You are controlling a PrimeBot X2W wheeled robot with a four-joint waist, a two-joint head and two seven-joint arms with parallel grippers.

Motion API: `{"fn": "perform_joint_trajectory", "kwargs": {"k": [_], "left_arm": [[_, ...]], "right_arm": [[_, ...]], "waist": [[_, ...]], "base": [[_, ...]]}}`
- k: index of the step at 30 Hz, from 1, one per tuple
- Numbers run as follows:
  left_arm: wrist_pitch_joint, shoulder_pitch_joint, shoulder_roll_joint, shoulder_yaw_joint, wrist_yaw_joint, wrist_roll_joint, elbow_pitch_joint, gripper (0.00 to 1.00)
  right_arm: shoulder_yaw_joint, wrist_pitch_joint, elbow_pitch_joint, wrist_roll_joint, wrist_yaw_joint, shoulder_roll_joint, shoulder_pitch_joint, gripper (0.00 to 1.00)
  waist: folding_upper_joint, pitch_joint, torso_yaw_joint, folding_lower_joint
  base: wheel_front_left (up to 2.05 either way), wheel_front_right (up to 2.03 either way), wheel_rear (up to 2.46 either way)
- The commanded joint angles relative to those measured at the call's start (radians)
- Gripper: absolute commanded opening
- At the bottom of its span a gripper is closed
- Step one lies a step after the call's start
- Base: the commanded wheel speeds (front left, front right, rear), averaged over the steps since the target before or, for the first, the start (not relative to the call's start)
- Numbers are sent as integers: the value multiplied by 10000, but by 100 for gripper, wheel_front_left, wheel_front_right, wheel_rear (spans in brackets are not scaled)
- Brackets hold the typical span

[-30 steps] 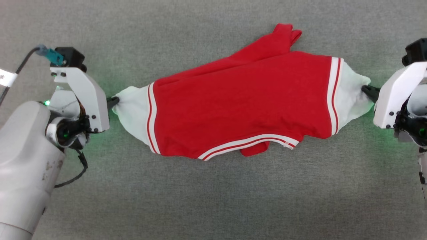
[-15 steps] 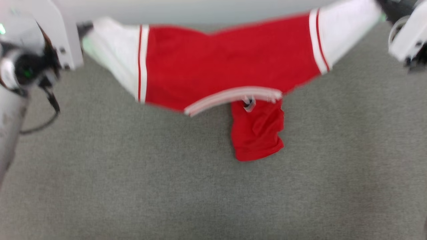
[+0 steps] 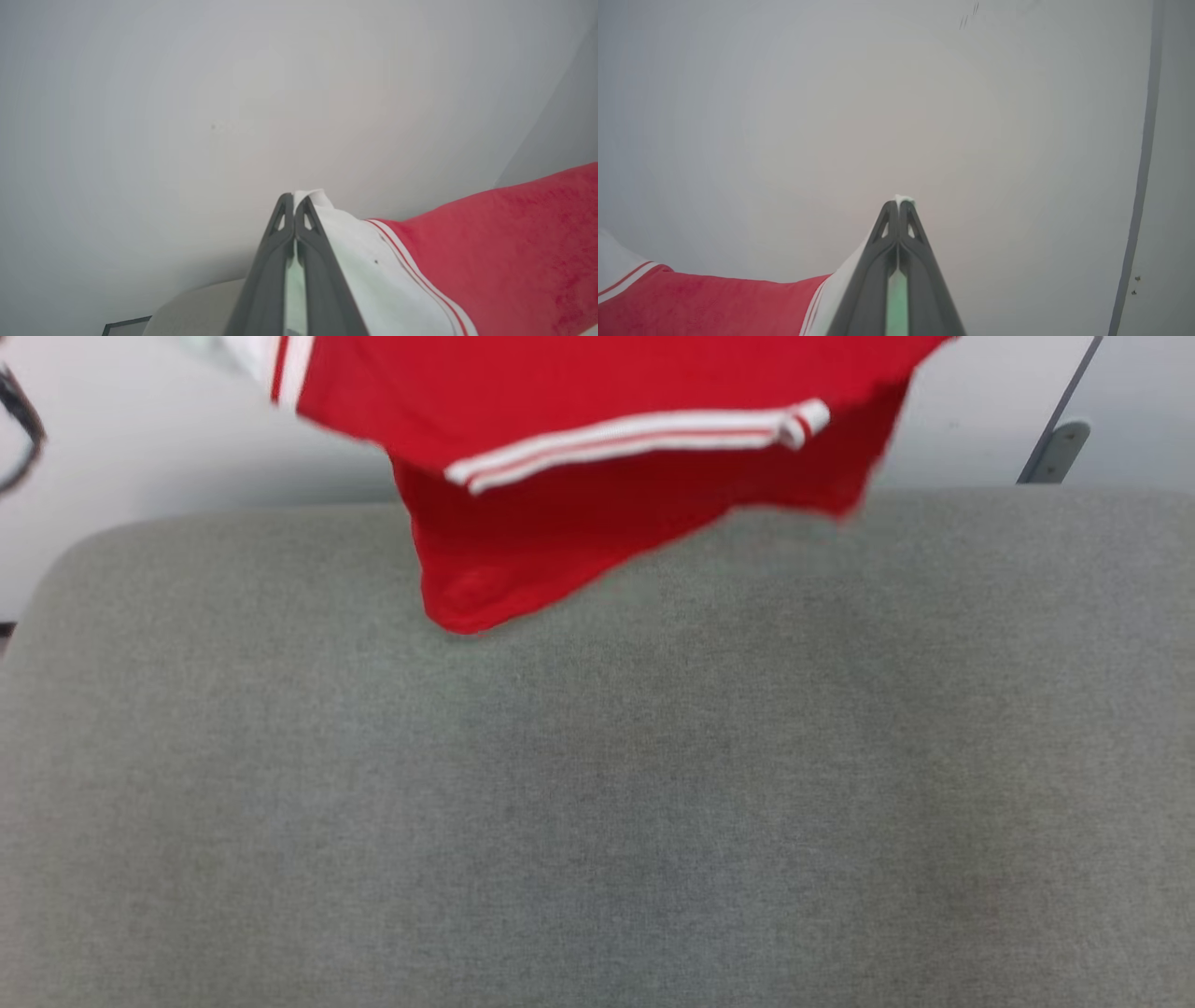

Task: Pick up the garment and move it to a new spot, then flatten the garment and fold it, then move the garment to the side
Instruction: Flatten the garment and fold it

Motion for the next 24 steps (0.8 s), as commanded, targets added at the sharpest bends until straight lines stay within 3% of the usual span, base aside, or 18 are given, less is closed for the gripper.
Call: {"fn": "perform_joint_trajectory", "kwargs": {"k": [1, 13, 24], "left_arm": [[-174, -264, -31, 11, -73, 121, 173, 0], [-607, -1400, -178, 63, -231, 278, 1026, 0], [-1274, -1893, -469, 72, -421, 307, 1245, 0]], "right_arm": [[70, -270, 178, 195, -11, 39, -244, 0], [401, -537, 1115, 449, -11, -299, -1124, 0], [477, -1350, 1824, -431, -11, -420, -2184, 0]], "waist": [[0, -208, -14, 0], [0, 52, 180, 0], [0, 2365, 499, 0]], "base": [[0, 0, 0], [0, 0, 0], [0, 0, 0]]}}
